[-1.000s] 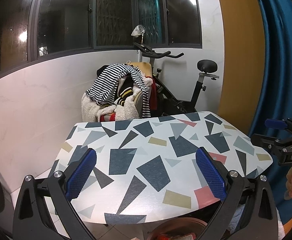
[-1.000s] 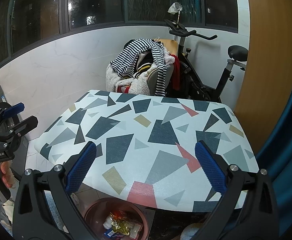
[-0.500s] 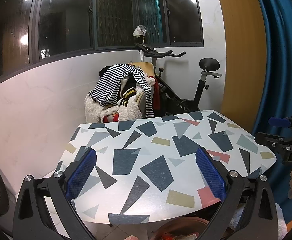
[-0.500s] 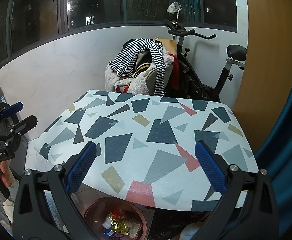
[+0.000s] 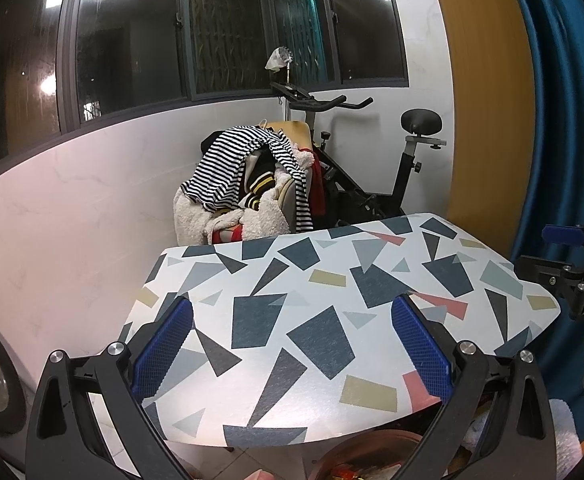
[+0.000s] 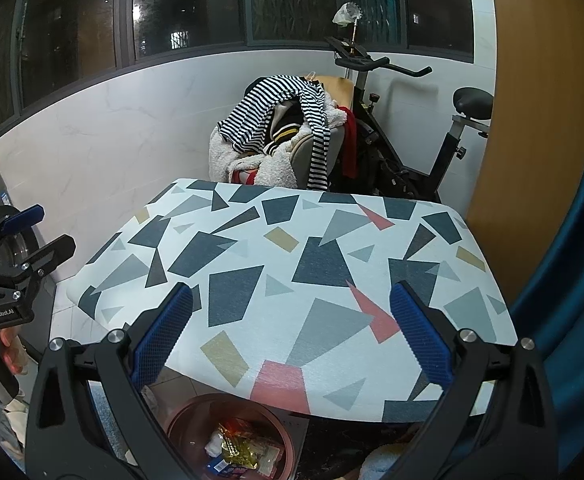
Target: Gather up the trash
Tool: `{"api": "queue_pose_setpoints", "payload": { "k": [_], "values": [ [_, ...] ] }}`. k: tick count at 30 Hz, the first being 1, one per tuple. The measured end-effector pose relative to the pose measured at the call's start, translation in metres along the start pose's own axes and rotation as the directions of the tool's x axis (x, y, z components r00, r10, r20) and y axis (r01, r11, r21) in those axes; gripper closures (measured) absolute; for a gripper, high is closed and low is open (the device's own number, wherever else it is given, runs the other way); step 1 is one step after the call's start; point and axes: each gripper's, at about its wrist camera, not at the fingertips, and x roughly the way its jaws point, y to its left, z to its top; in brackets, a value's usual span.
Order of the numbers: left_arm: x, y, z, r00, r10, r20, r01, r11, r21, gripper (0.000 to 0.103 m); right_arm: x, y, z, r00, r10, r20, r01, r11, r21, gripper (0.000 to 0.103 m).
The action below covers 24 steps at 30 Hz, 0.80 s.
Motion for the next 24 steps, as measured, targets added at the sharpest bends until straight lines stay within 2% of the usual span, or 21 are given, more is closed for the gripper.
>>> {"api": "queue_pose_setpoints", "payload": {
  "k": [24],
  "values": [
    [0.0019, 0.0043, -0.0055, 1.000, 0.006, -0.008, -0.006, 1.000, -0.008, 0.006, -0.0007, -0.0006, -0.0092, 1.000, 0.000, -0.016, 0.000, 1.000, -0.002, 0.006]
  ]
}}
